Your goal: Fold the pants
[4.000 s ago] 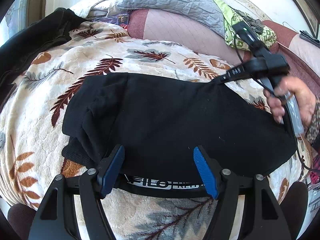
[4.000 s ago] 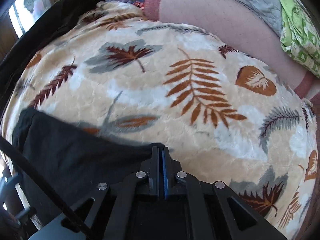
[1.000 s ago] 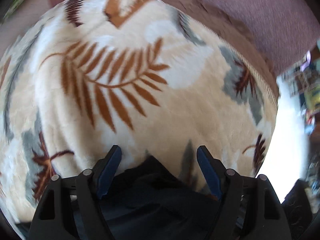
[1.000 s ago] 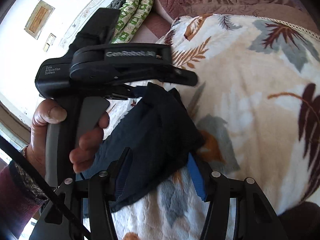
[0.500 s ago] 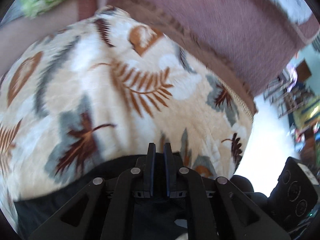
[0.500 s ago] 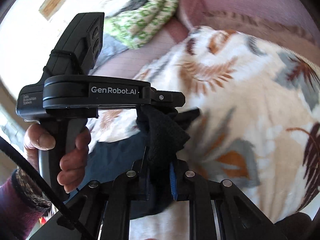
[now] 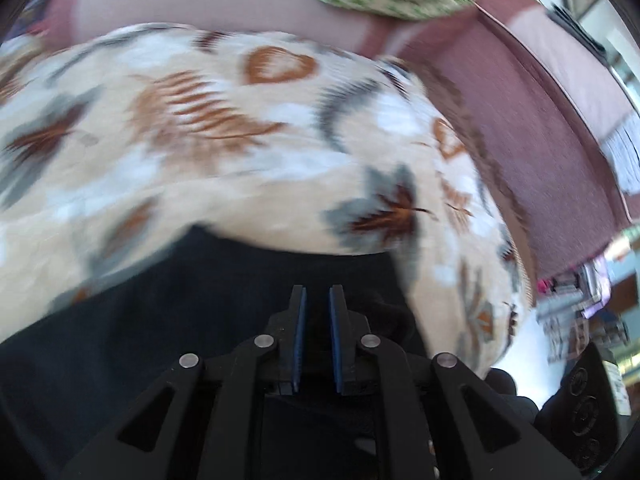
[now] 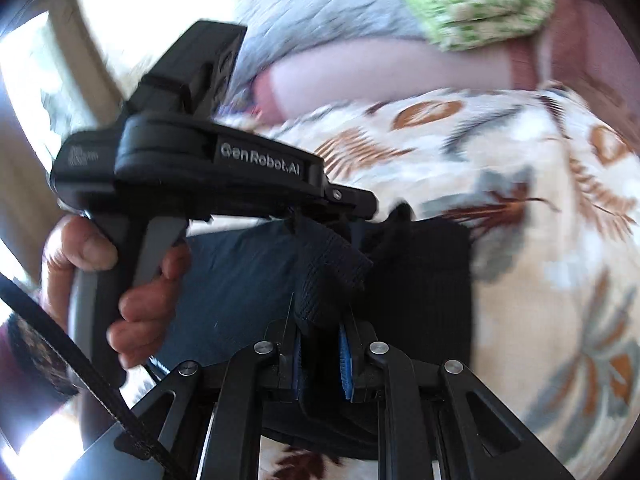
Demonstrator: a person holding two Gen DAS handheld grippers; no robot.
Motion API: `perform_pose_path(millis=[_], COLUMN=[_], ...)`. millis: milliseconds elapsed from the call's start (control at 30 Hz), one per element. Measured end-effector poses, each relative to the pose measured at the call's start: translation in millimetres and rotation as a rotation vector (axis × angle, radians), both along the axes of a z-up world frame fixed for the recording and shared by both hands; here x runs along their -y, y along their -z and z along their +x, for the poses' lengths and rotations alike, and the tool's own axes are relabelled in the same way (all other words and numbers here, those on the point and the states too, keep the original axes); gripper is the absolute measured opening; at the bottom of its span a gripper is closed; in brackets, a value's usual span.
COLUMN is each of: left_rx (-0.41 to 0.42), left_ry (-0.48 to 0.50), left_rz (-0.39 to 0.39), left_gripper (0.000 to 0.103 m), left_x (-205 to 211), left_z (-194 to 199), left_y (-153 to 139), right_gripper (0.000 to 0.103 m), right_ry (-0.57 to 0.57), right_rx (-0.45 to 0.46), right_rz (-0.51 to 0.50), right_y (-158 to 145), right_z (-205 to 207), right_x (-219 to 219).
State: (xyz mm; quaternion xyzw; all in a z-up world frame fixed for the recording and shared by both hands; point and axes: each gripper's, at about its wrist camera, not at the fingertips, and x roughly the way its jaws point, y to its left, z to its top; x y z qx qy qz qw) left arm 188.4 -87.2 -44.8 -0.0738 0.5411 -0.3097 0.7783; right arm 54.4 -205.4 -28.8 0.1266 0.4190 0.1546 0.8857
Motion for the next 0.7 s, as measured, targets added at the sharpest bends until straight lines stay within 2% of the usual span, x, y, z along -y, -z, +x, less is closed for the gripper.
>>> perform_pose_path(millis=[33,133,167,200,233,267,300,367,433,500,567,600,667,700], left_rx=[0.006,0.054,0.075,0.078,0.075,0.071,0.073,0.086,0.093,0.109,0.118,0.119,0.121,0.120], left_ry=[-0.023,-0.133,-0.187,-0.222,-0.257,-0.287,-0.319,-0.374,-0.409,-0.444,-0.469,-0.479,-0.484,-0.488], left_rz=[-0.009,-0.056,-0.085,-0.109,-0.138,-0.159,-0.173,-0.181,-0.179,-0.178,-0.187,-0.194,-0.207,-0.212], left_gripper=[0.015,0.053,0.060,0.061,0.062,0.062,0.062,0.063,0.063,0.064,0.067,0.067,0.067,0.067], left_x=[-14,-61,-80,-94,-109,-123,-136,-157,-171,-183,-190,-193,-196,-197], left_z=[-3,-22,-32,-38,-46,-53,-63,-85,-99,-116,-127,-133,-140,-143], left_y=[-3,-16,-21,-23,-24,-24,-25,-28,-31,-32,-33,-32,-32,-31], right_gripper=[0.019,0.023,0.034,0.047,0.053,0.065,0.069,0.069,0.069,0.068,0.065,0.058,0.049,0.049], right_ry=[-0.019,-0.062,-0.078,-0.104,-0.136,-0.150,-0.159,-0.210,-0.278,-0.304,-0.233,-0.177,-0.090,-0.054], right_rx=[-0.014,-0.060,-0.068,-0.078,-0.094,-0.100,-0.095,-0.095,-0.124,-0.099,-0.051,-0.043,-0.047,-0.058], right_rz=[-0.008,0.000,0.017,0.058,0.120,0.145,0.150,0.152,0.202,0.198,0.100,0.030,-0.064,-0.089], right_y=[5,21,24,26,29,28,25,18,8,-8,-26,-30,-34,-30], right_z=[4,13,14,14,14,11,8,2,-7,-17,-18,-12,3,14], right_x=[-7,-24,-28,-30,-31,-35,-39,-48,-52,-51,-44,-41,-34,-32])
